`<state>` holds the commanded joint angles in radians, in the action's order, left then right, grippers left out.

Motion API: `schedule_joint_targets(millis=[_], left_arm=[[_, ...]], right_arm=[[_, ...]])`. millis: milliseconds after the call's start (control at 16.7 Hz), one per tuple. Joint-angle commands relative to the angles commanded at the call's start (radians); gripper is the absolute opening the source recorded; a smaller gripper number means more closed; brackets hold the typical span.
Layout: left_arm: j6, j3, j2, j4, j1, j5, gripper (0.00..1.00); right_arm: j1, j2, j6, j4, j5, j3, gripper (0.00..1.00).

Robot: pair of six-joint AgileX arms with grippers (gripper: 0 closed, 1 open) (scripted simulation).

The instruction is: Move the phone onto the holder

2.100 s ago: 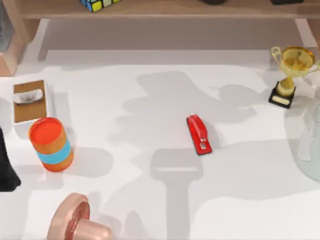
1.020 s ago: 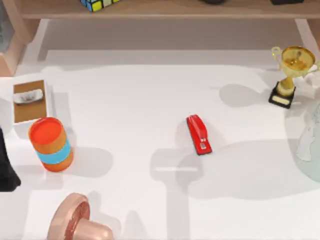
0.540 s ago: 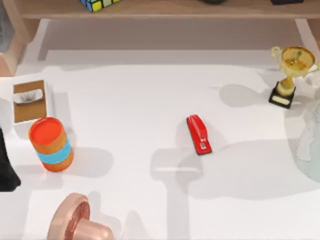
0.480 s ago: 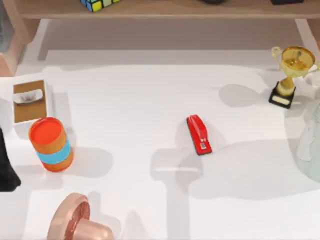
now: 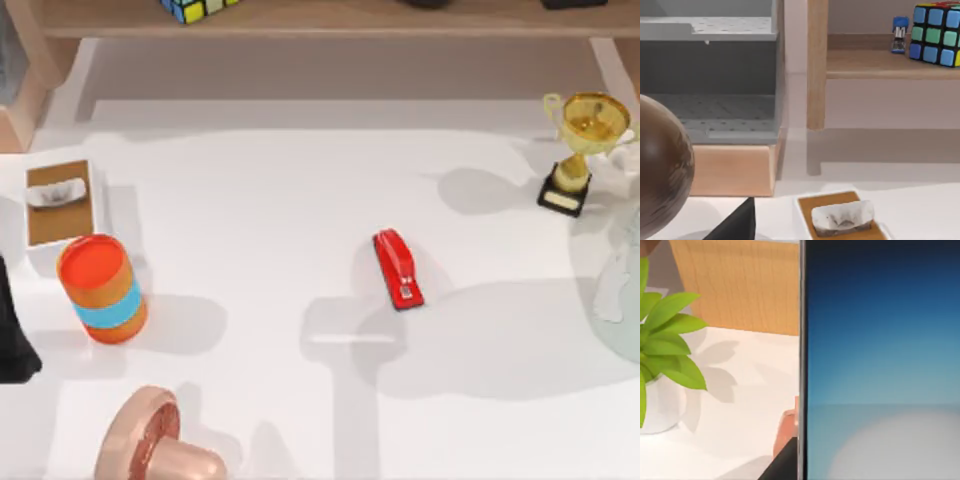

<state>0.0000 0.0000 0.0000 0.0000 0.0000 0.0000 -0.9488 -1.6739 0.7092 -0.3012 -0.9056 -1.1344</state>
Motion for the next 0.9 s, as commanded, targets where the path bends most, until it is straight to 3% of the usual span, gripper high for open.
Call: schedule_joint_targets(millis=[480,900], left_arm=[[0.000,0.000,0.000,0.000,0.000,0.000,1.00],[0.000,0.000,0.000,0.000,0.000,0.000,1.00]], right_arm=[[0.060,-0.086,-0.005,0.089,-0.008,0.004,0.00],[0.060,-0.086,-0.005,0.089,-0.008,0.004,0.53]])
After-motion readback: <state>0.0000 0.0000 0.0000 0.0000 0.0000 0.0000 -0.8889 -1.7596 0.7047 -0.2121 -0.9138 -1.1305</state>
